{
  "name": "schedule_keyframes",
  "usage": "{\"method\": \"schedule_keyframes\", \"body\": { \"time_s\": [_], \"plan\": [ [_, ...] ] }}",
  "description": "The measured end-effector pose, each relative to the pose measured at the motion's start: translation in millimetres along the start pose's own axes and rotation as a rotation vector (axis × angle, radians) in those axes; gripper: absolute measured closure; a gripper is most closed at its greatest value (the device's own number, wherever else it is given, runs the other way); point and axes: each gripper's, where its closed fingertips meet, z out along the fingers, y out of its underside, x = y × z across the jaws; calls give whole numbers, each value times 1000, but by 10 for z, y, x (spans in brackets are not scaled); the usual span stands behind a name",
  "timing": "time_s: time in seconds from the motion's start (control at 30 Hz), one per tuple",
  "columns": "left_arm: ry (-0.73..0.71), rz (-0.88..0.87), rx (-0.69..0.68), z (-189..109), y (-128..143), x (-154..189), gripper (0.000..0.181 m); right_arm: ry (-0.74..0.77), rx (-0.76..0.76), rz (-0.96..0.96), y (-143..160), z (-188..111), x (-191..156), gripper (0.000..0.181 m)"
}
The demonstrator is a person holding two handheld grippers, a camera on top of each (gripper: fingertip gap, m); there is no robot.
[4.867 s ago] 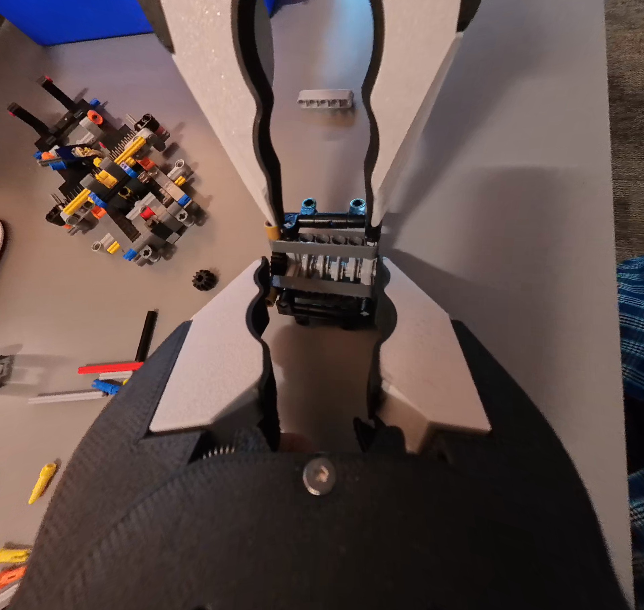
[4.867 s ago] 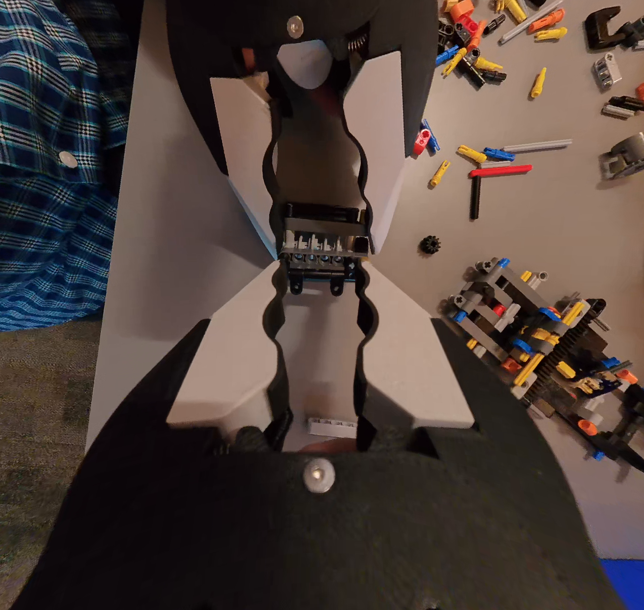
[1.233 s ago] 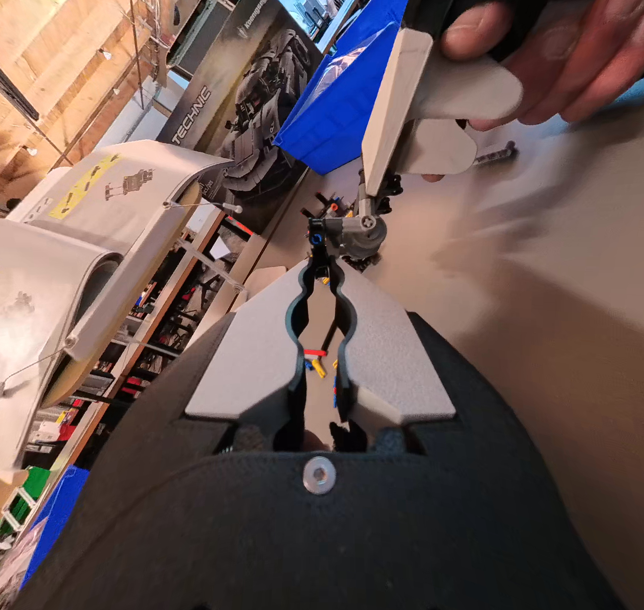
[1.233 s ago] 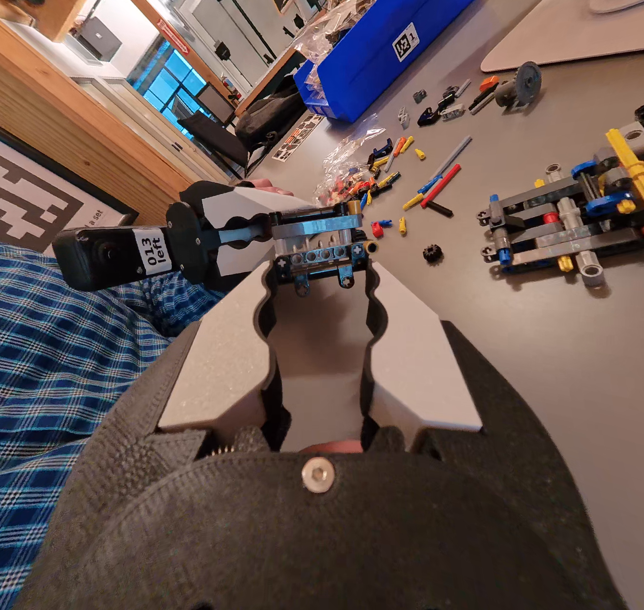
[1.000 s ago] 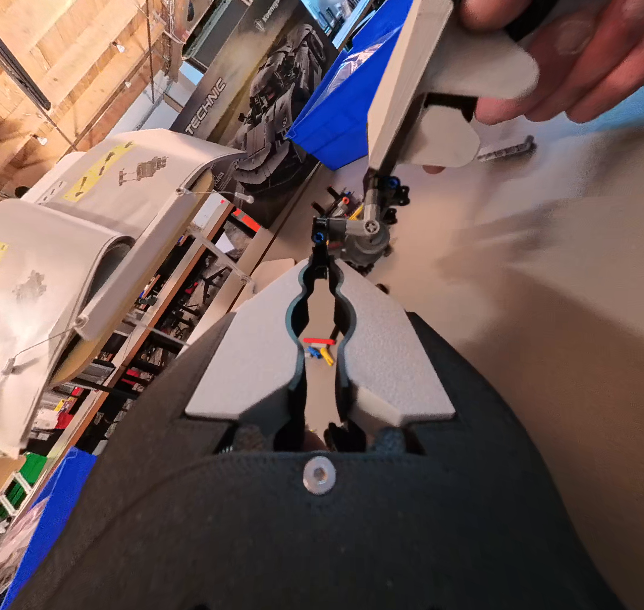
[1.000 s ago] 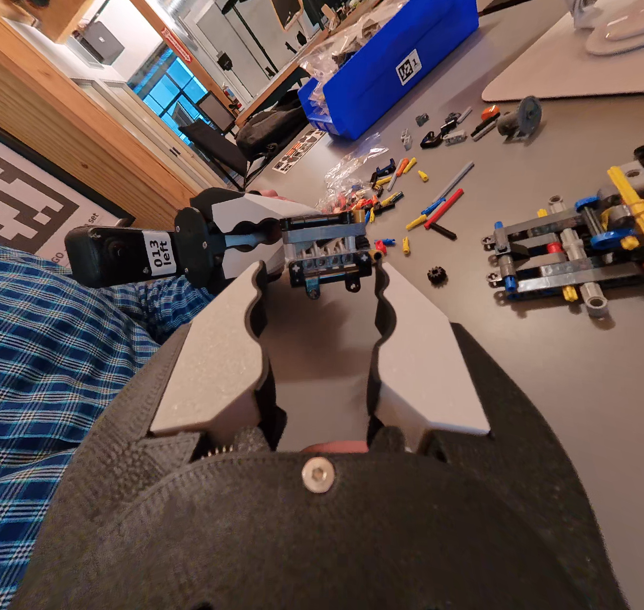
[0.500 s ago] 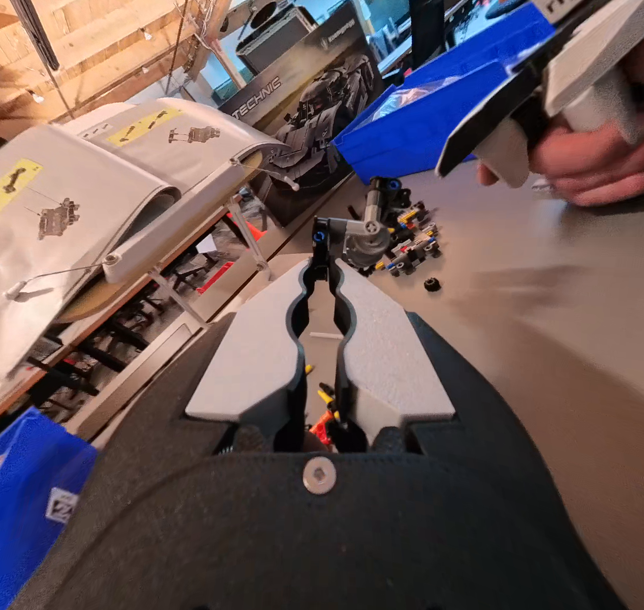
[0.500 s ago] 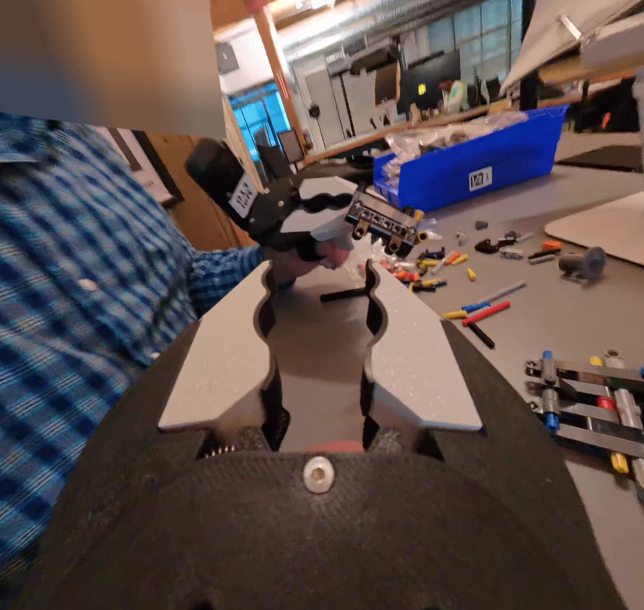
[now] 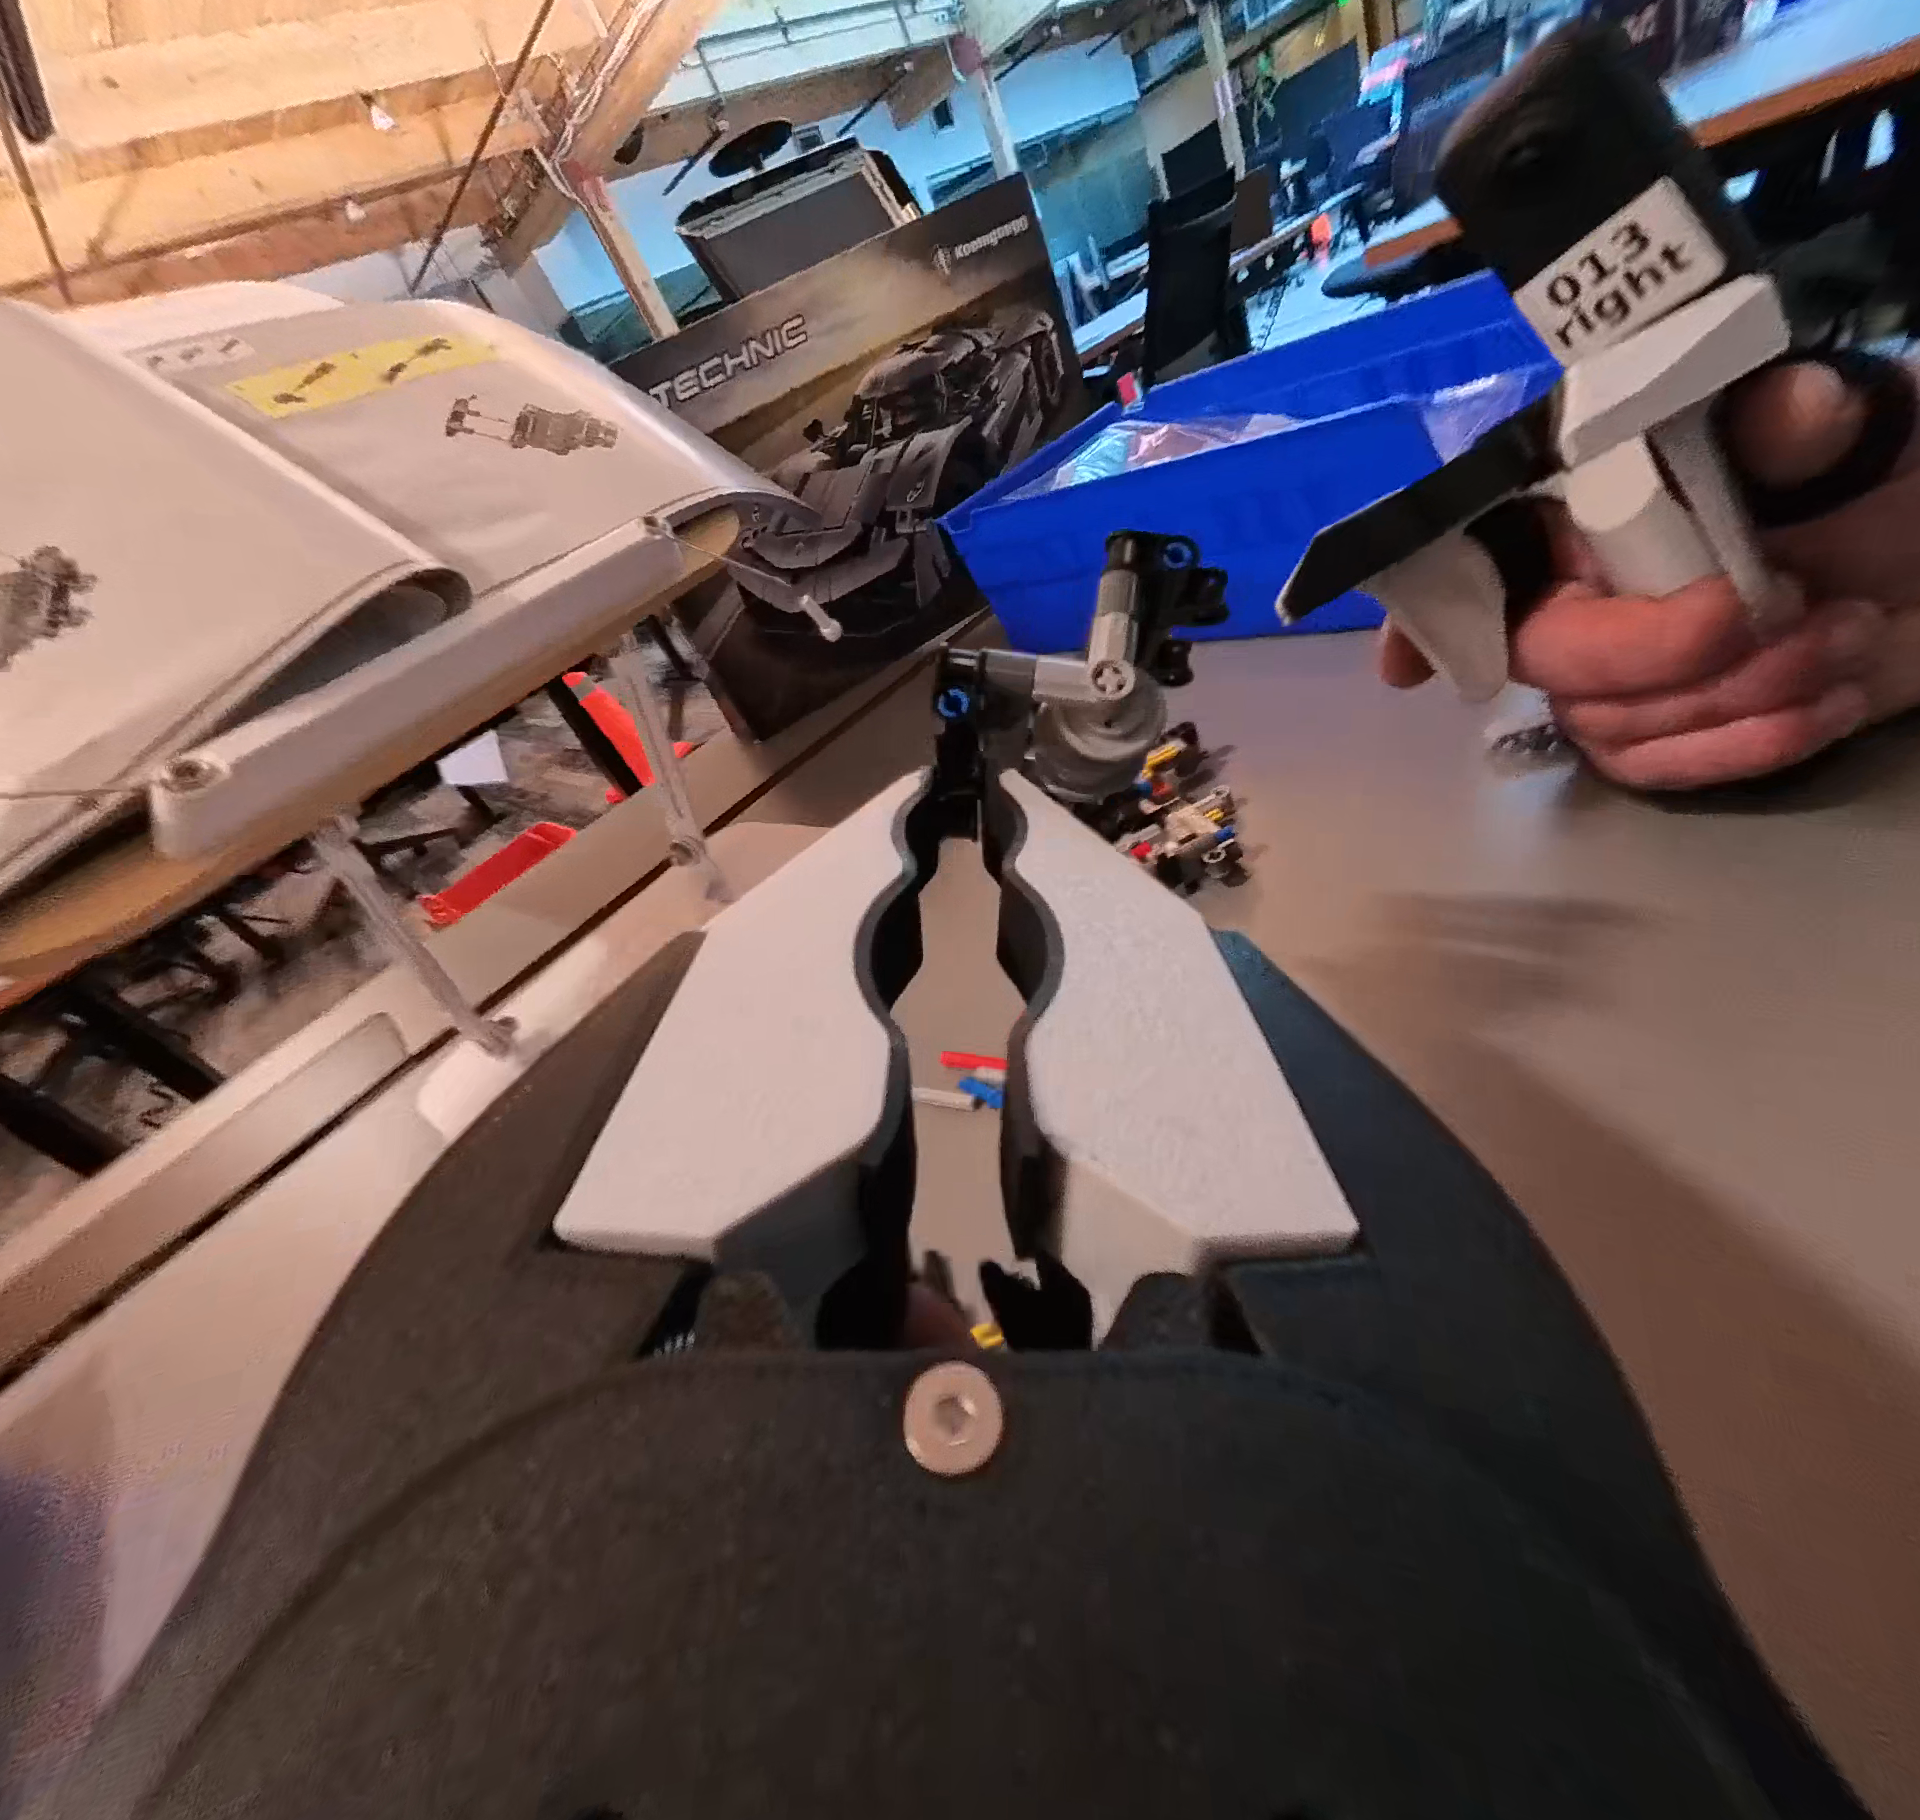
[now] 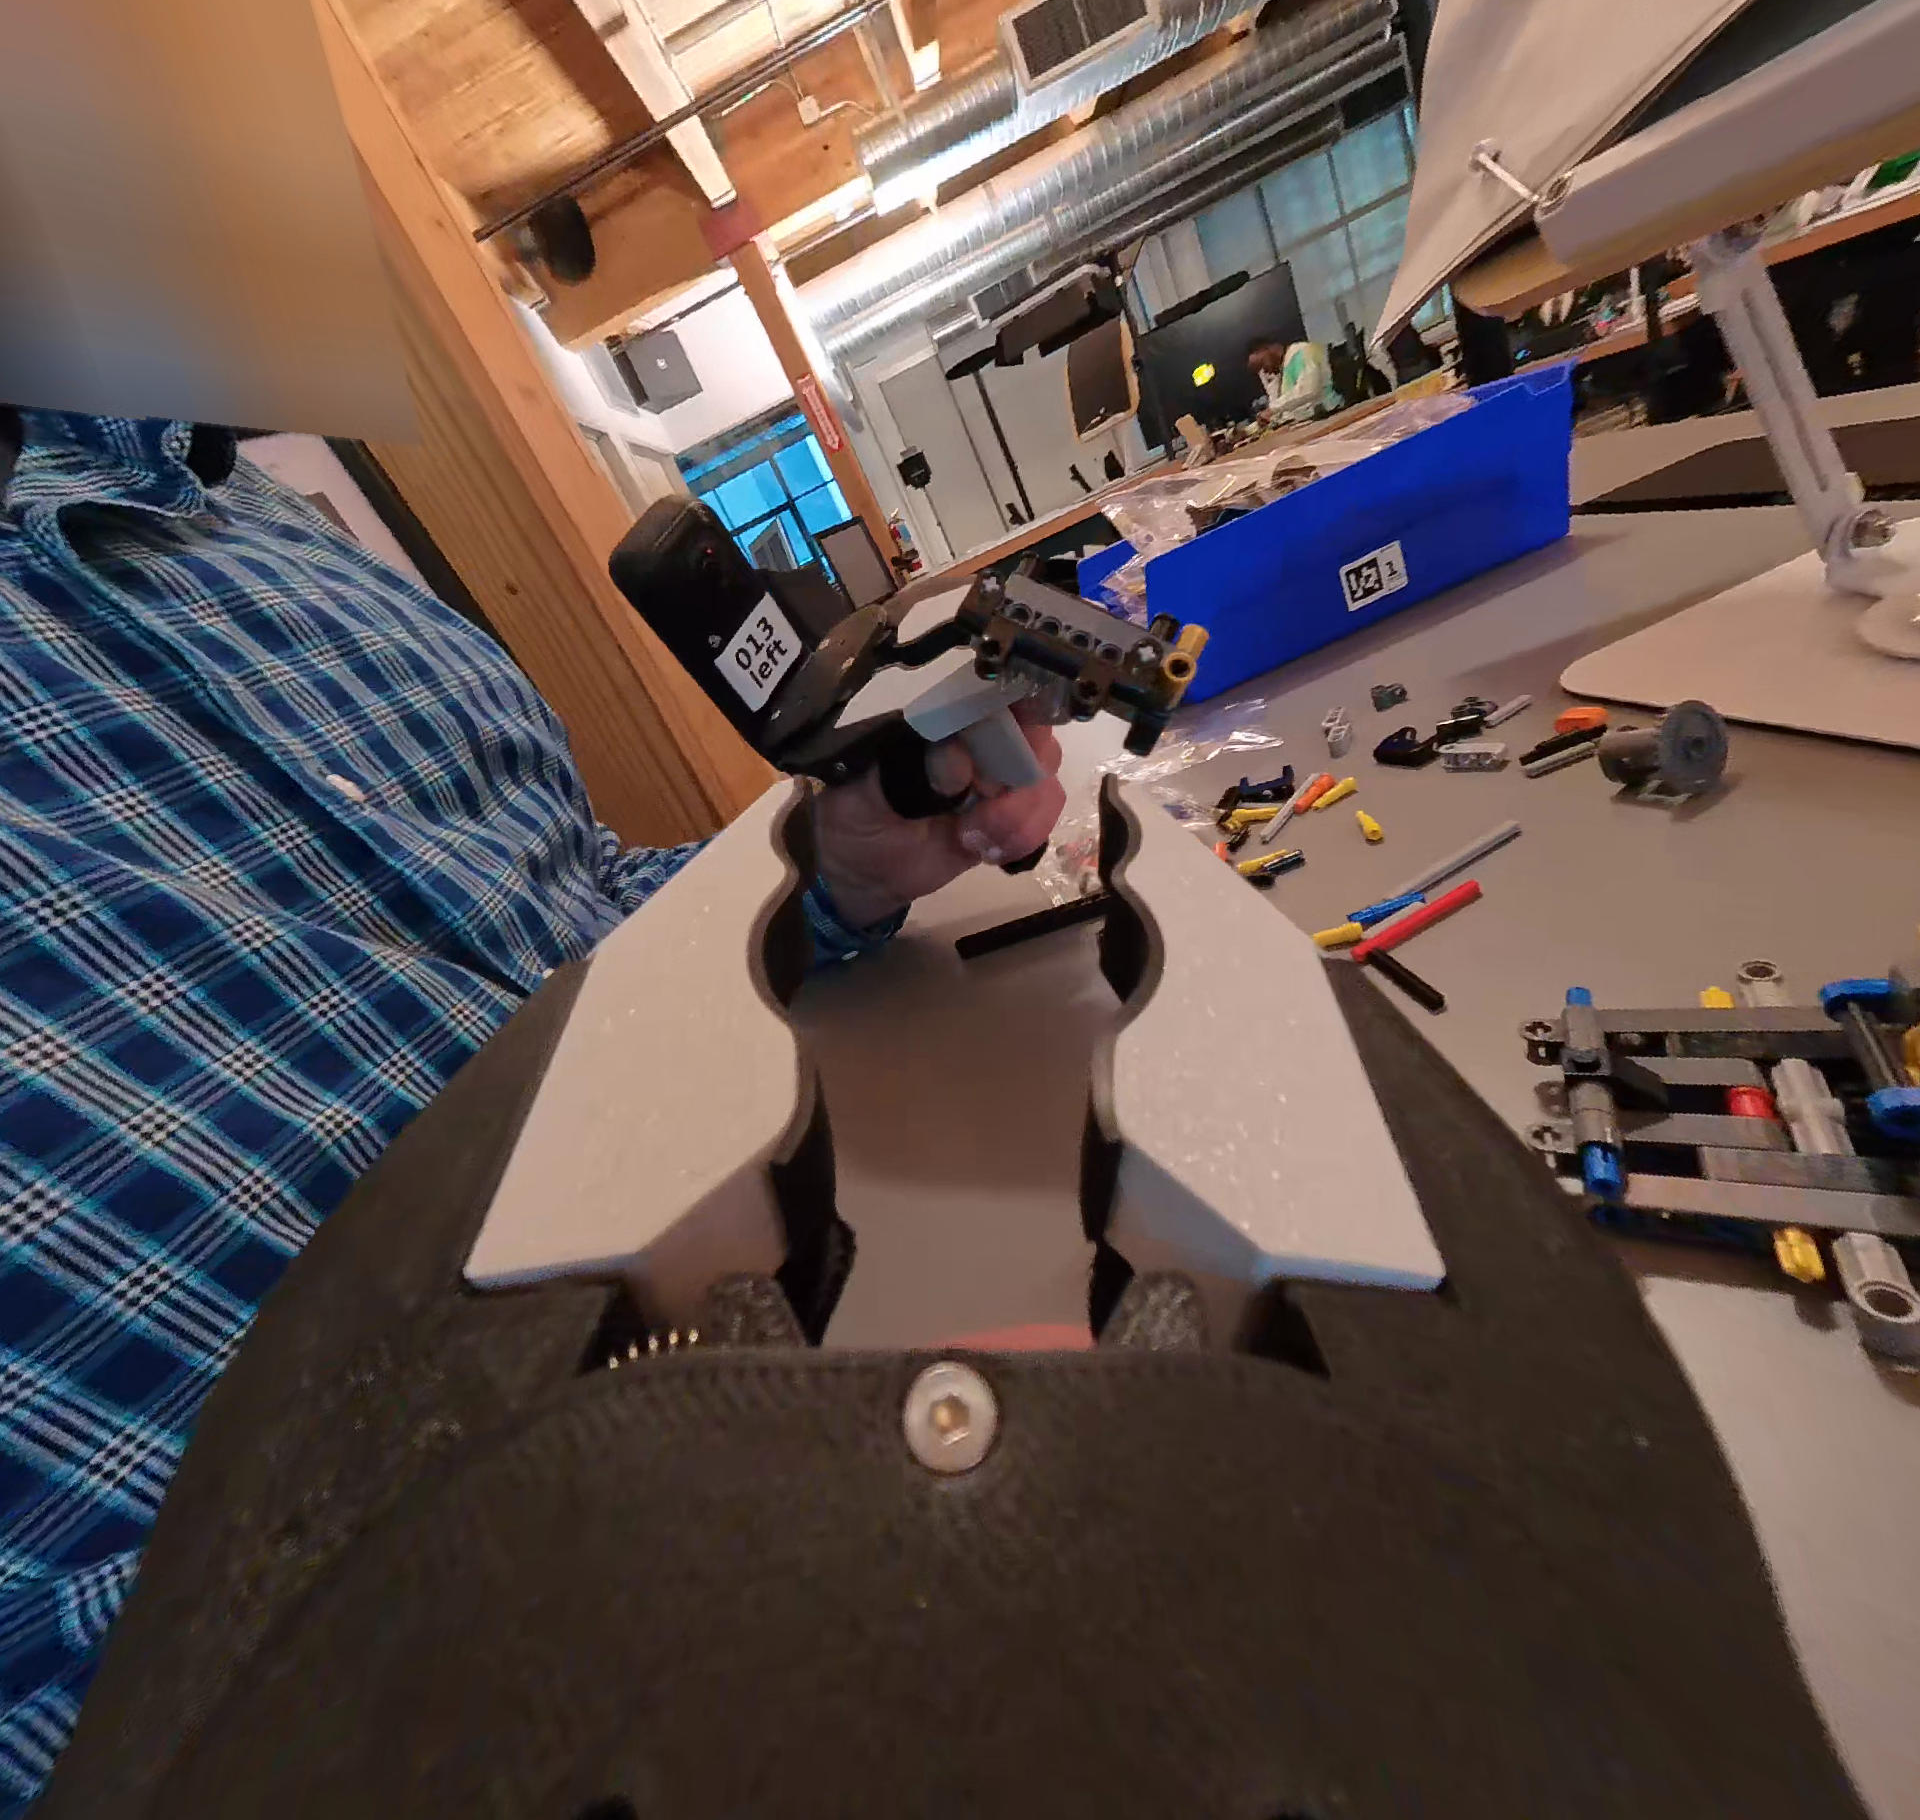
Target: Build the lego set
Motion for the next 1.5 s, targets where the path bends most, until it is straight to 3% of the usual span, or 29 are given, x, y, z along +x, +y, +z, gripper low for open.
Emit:
{"method": "schedule_keyframes", "body": {
  "time_s": [0.2,0.33,0.53,0.73,0.87,1.07,1.2,1.33,1.5],
  "plan": [
    [49,-160,28,27,-80,56,177,111,3,-93,-18,-28,48,126],
    [100,-380,99,85,-200,91,177,257,7,-179,-148,-43,134,125],
    [184,-594,171,190,-281,116,177,483,-107,-603,-409,11,64,134],
    [212,-607,176,282,-283,175,177,588,-223,-902,-473,121,-6,143],
    [151,-447,119,332,-231,197,177,587,-265,-953,-434,134,-5,145],
    [23,188,1,362,-189,469,177,430,-348,-774,-183,-130,-123,147],
    [42,322,-57,375,-46,679,177,490,-379,-691,-102,-474,-19,147],
    [66,418,-119,446,105,849,177,520,-432,-622,110,-606,101,140],
    [83,503,-78,493,61,998,177,459,-458,-358,388,-545,222,103]
  ]
}}
